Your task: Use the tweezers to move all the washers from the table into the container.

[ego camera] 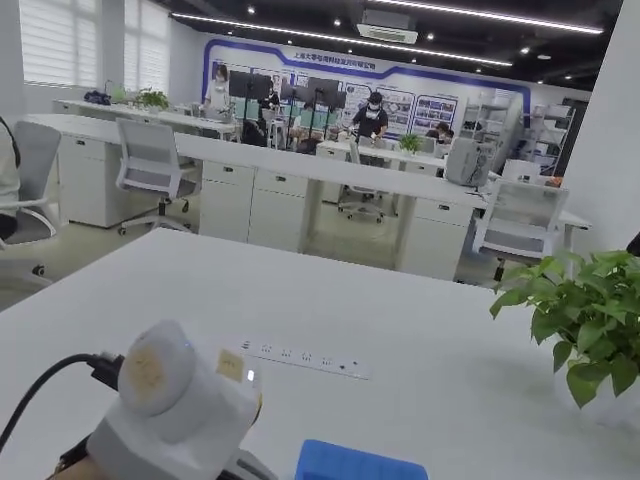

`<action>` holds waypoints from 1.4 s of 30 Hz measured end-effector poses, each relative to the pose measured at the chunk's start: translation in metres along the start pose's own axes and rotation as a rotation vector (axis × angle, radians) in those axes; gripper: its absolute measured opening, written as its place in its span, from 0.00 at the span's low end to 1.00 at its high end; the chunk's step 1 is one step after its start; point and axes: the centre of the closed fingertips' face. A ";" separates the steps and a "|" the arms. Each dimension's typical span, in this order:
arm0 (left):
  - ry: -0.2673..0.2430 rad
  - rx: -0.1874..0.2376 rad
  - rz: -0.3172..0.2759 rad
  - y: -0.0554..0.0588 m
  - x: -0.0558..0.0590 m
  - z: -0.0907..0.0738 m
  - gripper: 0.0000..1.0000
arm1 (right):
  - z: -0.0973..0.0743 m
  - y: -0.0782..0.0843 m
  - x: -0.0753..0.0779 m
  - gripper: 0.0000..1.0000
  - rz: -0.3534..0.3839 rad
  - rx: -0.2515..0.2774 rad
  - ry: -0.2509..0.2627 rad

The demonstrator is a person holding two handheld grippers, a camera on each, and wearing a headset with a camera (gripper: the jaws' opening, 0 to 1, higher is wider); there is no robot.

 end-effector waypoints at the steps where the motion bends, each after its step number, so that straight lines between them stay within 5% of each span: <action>1: 0.004 -0.016 0.005 0.003 0.000 0.001 0.00 | 0.000 0.001 0.001 0.01 -0.005 -0.009 0.004; 9: -0.003 -0.083 0.055 0.021 -0.004 0.009 0.00 | 0.001 0.013 0.009 0.00 -0.065 -0.105 0.043; 16: -0.014 -0.151 0.016 0.046 -0.012 0.020 0.00 | 0.010 0.019 0.019 0.00 -0.094 -0.157 0.053; 31: 0.007 -0.242 0.002 0.076 -0.021 0.033 0.16 | 0.015 0.036 0.039 0.00 -0.098 -0.230 0.060; 39: 0.058 -0.289 -0.006 0.105 -0.019 0.048 0.25 | 0.018 0.047 0.045 0.00 -0.070 -0.255 0.058; 42: 0.041 -0.317 0.006 0.116 -0.024 0.054 0.24 | 0.020 0.051 0.046 0.00 -0.067 -0.263 0.052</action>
Point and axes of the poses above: the centre of the closed fingertips' face, and the gripper's own axes: z roughly forward along the fingers, x roughly to its right, y roughly out of its underside, and after that the axes turned 7 degrees about z, right-handed
